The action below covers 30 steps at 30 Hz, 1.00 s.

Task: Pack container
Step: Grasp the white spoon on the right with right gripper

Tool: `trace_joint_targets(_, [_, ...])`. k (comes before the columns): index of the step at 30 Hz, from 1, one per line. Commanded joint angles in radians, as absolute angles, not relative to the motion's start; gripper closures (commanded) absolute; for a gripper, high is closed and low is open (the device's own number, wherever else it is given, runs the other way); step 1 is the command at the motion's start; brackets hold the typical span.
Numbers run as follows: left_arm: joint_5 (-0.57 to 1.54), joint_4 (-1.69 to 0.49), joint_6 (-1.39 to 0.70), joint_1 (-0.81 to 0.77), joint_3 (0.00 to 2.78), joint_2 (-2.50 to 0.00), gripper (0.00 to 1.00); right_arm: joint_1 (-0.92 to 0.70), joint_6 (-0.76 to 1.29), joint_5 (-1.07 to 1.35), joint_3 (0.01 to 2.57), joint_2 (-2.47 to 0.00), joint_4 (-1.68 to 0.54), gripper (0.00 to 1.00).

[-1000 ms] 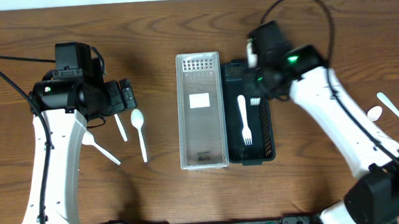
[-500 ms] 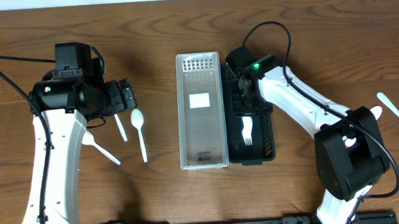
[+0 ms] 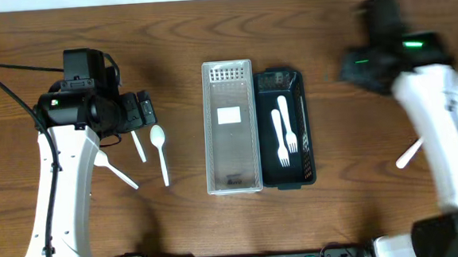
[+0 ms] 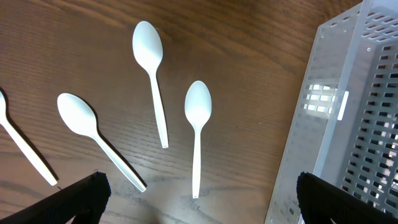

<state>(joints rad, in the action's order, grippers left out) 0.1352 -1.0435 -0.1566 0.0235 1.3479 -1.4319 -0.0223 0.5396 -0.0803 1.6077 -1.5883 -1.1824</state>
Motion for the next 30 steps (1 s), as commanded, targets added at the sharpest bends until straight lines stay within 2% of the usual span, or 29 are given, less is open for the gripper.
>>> trace_joint_targets(1, [0.134,-1.047,-0.143,0.028,1.364,-1.433,0.02,0.159,0.564,-0.093,1.595,-1.597,-1.232,0.41])
trace_joint_targets(5, [0.134,-1.047,-0.143,0.028,1.364,-1.433,0.02,0.342,0.559,-0.086,1.518,-1.619,-1.217,0.29])
trace_joint_targets(12, [0.134,-1.047,-0.143,0.028,1.364,-1.433,0.02,0.495,0.48,-0.071,1.299,-1.695,-1.048,0.27])
trace_joint_targets(30, [0.134,-1.047,-0.143,0.028,1.364,-1.433,0.02,0.537,0.377,-0.07,1.235,-1.951,-0.855,0.28])
